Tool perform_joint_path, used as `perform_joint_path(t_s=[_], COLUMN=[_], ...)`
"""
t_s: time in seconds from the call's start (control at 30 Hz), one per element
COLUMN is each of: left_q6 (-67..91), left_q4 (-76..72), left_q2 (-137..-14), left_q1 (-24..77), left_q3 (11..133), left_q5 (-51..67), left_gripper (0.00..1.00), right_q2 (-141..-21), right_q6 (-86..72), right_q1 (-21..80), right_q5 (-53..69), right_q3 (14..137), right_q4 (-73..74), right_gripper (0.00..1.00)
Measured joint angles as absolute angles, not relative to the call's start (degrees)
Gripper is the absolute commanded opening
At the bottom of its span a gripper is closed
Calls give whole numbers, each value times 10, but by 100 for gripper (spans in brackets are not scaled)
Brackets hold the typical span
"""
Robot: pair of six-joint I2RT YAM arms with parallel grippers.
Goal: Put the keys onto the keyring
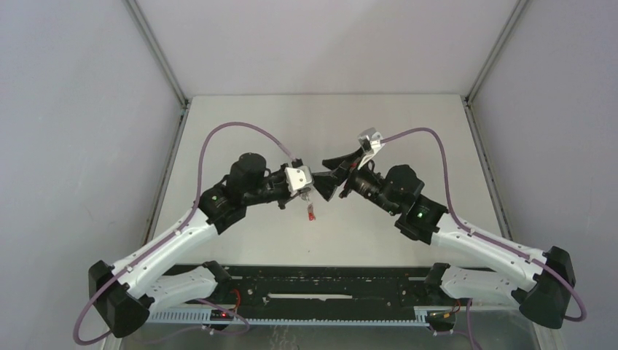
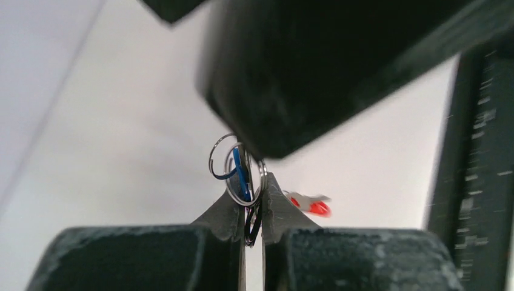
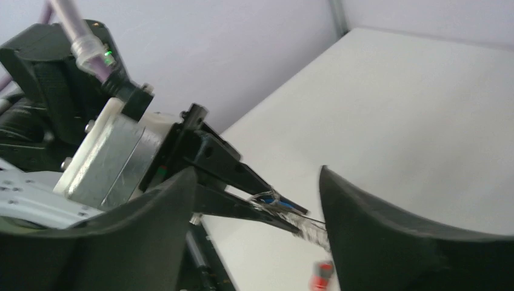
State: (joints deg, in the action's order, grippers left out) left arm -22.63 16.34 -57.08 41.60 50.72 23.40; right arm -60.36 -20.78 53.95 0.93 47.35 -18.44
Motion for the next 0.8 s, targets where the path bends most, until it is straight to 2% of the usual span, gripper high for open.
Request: perform_joint_path(t_s=[0.2,0.43,0.7,0.73,0.77,0.8], left_q6=[-384,-521,-605,-610,-612,-616], left_q4=[145,46,-16,-15,-13,-5], left_q2=[-611,-763,-919,-938,-951,-966], left_q1=[394,345,361,369,376,385], left_q3=[497,498,520,525,529,536], left_q5=[161,35,-59,-66,-70,-75], left_gripper=[0,0,0,1,7,22], right_q2=[-559,-508,-472,-470,-469,-468], right_q6=[-245,-273,-298,-299,-300,-301], right_q1=[480,438,418,417,416,414], right_q5=[-6,-41,-64,-67,-70,-73], right_q3=[476,477,453,452,451,451], right_q4=[-115,-10,41,44,50,56], right_gripper=[100,100,100,100,100,100])
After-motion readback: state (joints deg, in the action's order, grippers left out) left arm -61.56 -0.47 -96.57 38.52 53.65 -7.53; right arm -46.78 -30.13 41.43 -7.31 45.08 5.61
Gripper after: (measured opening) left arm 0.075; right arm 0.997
